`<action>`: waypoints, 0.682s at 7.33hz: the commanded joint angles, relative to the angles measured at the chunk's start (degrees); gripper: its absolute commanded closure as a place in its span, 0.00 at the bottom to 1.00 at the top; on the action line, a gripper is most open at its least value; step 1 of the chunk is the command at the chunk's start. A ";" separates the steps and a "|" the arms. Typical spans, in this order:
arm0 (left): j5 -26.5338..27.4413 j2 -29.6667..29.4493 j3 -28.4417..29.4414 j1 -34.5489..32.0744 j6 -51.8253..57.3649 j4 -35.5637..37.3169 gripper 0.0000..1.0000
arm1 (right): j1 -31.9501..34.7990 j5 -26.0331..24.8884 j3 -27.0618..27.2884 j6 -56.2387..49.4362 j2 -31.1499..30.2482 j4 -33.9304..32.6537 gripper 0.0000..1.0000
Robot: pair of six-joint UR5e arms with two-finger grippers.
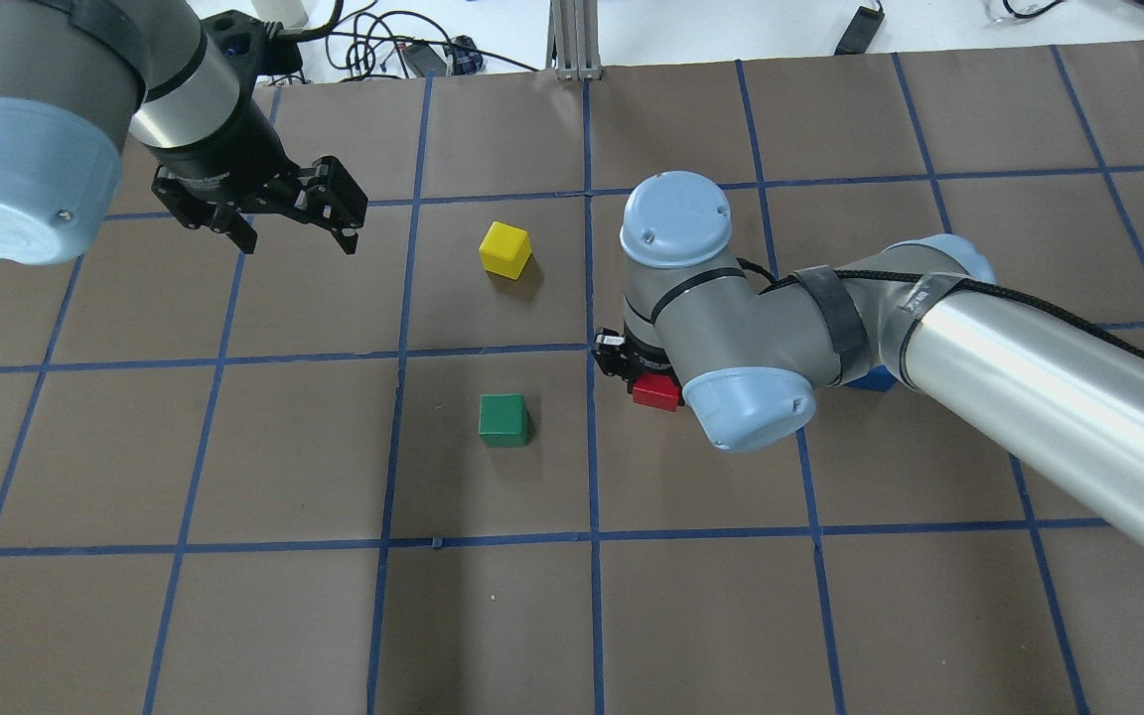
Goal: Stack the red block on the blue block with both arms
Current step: 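Carry the red cube with the right gripper over the blue cube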
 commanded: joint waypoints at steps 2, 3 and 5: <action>-0.10 -0.22 -0.04 -0.05 -0.17 0.00 0.00 | -8.43 -1.86 0.67 -9.94 -4.51 2.93 0.84; 0.08 -0.22 -0.04 0.04 -0.18 0.00 0.00 | -11.34 -1.86 0.85 -14.24 -6.36 3.98 0.84; 0.25 -0.39 -0.13 0.04 -0.26 0.00 0.00 | -17.40 -2.21 2.60 -24.69 -6.81 4.00 0.84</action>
